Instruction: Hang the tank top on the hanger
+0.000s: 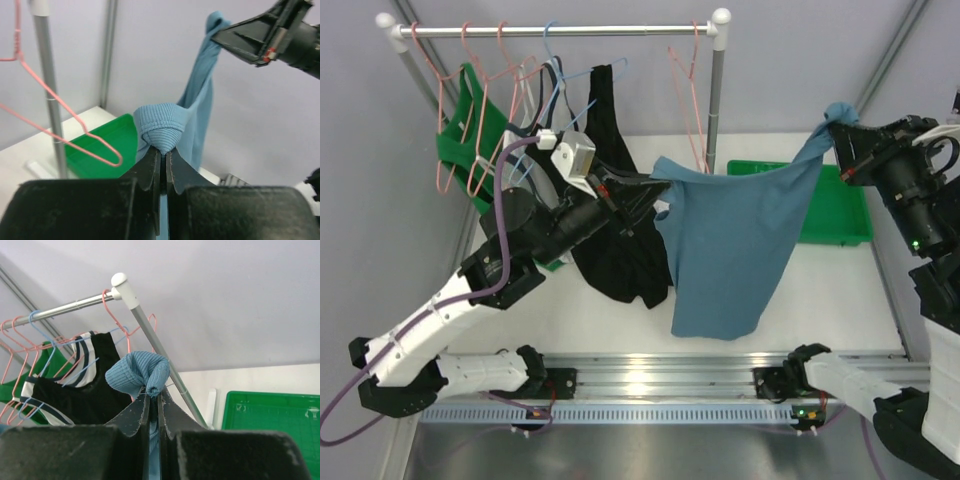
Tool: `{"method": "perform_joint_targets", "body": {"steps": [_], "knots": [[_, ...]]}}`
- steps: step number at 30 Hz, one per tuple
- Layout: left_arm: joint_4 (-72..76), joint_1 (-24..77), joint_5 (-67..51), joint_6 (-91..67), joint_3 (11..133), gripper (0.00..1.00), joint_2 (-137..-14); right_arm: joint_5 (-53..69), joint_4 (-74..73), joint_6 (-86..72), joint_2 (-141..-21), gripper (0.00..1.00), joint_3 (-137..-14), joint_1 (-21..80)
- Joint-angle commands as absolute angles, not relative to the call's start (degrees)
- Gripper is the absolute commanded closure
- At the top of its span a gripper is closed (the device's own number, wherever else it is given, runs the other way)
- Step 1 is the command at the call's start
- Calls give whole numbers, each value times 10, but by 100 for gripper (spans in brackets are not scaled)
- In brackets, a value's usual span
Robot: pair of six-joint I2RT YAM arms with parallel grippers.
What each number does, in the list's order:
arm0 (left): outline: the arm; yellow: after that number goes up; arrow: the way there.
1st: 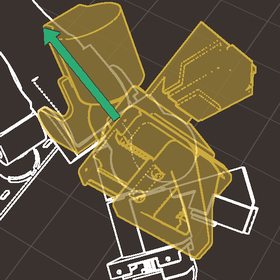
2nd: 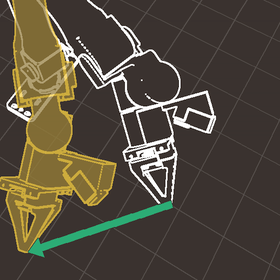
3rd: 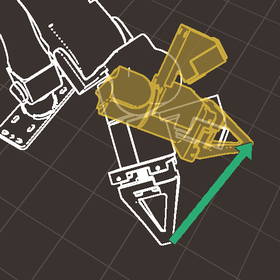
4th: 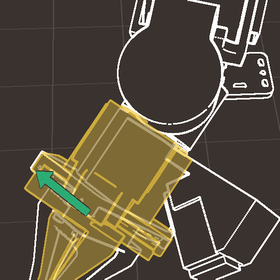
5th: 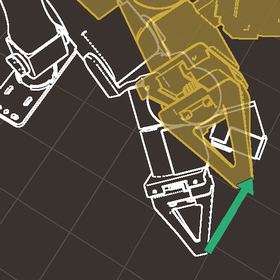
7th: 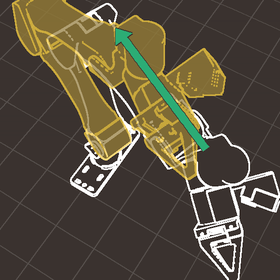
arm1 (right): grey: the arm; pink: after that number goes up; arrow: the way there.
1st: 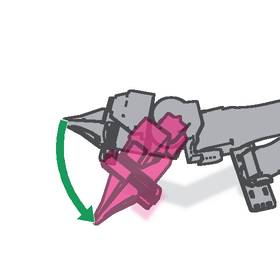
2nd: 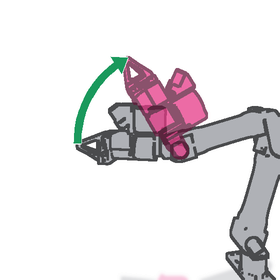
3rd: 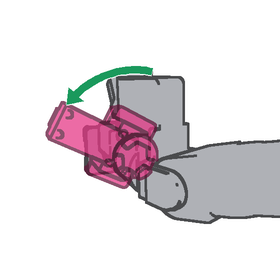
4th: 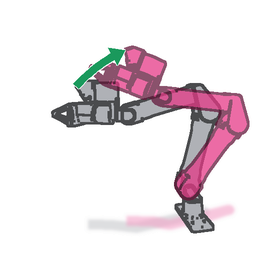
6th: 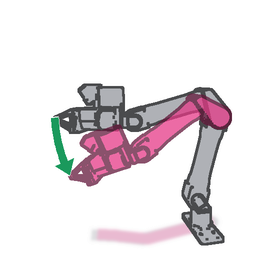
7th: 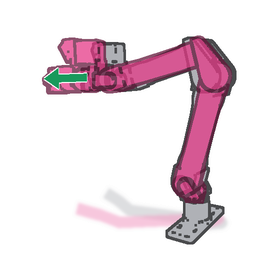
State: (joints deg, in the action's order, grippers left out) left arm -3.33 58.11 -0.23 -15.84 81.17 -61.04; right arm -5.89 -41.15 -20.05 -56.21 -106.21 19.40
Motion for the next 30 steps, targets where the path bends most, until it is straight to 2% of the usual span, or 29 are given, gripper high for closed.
{"method": "perform_joint_targets", "body": {"steps": [1, 7, 12, 15, 19, 22, 23, 26, 30], "knots": [[-122, 581, 75, -121, 849, 100, -618, -54, -348, -198, -563, 100, -1059, 202], [-148, 576, 90, -129, 815, 100, -620, -51, -321, -236, -537, 100, -944, 202], [-122, 564, 49, -158, 680, 100, -599, -79, -316, -319, -477, 100, -777, 202], [-93, 562, 6, -186, 576, 100, -592, -87, -305, -395, -424, 100, -576, 203], [-28, 562, -47, -245, 432, 100, -580, -88, -280, -482, -362, 97, -386, 206], [-4, 563, -52, -283, 333, 100, -580, -79, -282, -499, -345, 86, -308, 206], [-4, 563, -49, -295, 323, 100, -580, -70, -270, -500, -334, 74, -293, 207], [-27, 563, -19, -310, 300, 100, -584, -62, -271, -499, -316, 56, -262, 210], [-77, 563, 20, -320, 301, 100, -590, -73, -299, -474, -311, 43, -286, 209]]}}
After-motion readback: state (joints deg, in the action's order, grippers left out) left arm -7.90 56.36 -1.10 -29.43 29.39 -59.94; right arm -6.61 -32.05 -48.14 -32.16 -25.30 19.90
